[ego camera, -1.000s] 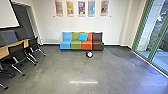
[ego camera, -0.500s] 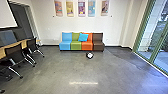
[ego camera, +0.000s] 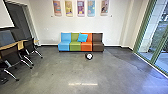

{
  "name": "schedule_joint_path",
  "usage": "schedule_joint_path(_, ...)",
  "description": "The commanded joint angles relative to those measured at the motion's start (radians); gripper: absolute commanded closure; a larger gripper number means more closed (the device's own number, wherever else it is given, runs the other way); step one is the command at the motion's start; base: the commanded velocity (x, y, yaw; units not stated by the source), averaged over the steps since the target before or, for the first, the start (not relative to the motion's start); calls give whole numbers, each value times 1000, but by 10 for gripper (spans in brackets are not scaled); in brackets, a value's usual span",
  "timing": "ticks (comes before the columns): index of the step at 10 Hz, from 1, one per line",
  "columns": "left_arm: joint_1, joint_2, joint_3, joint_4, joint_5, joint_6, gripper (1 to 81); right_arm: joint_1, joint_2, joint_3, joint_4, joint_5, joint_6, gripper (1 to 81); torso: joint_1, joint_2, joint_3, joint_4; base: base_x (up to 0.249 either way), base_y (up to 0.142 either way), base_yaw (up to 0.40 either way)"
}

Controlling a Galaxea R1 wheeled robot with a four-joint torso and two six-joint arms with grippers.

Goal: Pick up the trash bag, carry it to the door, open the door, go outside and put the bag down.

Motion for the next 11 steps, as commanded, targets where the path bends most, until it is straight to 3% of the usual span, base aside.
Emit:
schedule_joint_path(1, -49, -5, 9, 9, 46, 3, 10, 38, -11, 7, 0, -68, -2, 10, 0, 0, 0, 0, 165, -62, 0)
schedule_joint_path(11, -49, -3, 7, 8, 46, 3, 10, 36, -11, 7, -2, -68, -2, 10, 0, 0, 0, 0, 165, 0, 0)
